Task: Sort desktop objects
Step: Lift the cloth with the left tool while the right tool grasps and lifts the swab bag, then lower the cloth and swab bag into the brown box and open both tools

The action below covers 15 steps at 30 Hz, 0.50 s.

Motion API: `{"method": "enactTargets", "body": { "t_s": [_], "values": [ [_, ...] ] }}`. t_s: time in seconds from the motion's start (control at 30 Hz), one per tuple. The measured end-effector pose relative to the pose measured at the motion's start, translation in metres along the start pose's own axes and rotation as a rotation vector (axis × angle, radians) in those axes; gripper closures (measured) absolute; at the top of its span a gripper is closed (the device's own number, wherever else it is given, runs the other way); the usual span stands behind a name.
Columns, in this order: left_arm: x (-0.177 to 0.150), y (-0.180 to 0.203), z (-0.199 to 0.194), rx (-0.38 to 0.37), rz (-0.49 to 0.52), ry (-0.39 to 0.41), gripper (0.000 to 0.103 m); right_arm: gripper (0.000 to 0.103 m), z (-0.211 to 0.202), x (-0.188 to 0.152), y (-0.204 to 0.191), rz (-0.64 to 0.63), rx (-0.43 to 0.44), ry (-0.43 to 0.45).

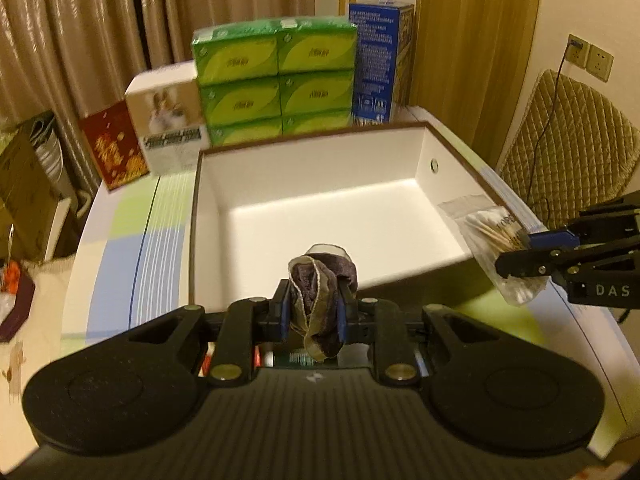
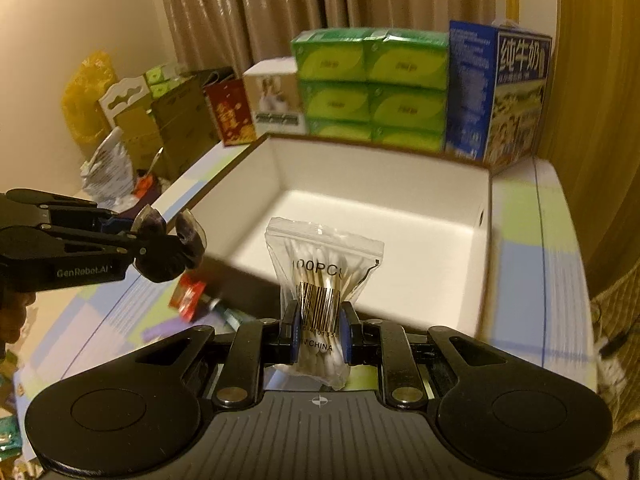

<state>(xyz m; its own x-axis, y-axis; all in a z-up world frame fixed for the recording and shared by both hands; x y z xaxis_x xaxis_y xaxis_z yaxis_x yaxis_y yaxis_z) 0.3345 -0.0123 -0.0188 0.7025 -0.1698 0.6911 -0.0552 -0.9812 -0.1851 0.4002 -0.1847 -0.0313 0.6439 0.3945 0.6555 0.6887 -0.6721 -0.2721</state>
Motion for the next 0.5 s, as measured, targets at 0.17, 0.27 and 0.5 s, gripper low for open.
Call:
{"method": "enactTargets", "body": {
  "t_s": [0.17, 0.27, 0.5],
  "values": [
    [0.025, -0.004, 0.029, 0.02, 0.015, -0.008, 0.085, 0.087, 0.02, 0.027, 0.017, -0.019, -0.02, 0.009],
    [0.036, -0.01, 0.048, 0.025, 0.01, -0.023, 0.085, 0.087, 0.039, 0.043, 0.03, -0.019, -0.037, -0.007],
    [0.057, -0.03, 0.106, 0.04, -0.015, -0.089, 0.084, 0.087, 0.092, 0.081, 0.07, -0.012, -0.103, -0.068]
  ]
}}
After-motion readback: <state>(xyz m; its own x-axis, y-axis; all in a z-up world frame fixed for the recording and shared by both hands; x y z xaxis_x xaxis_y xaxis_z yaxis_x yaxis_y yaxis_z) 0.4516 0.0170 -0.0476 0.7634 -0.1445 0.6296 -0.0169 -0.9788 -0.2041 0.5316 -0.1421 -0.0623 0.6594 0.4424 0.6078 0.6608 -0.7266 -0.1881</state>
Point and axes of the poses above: each gripper's, at about its wrist camera, not at the fingertips, and z roughly the way its jaws point, y to its right, x to its top, the point moved 1 cm from there along z, roughly the way its jaws point, and after that the axes turned 11 degrees about z, right-handed, at the moved point
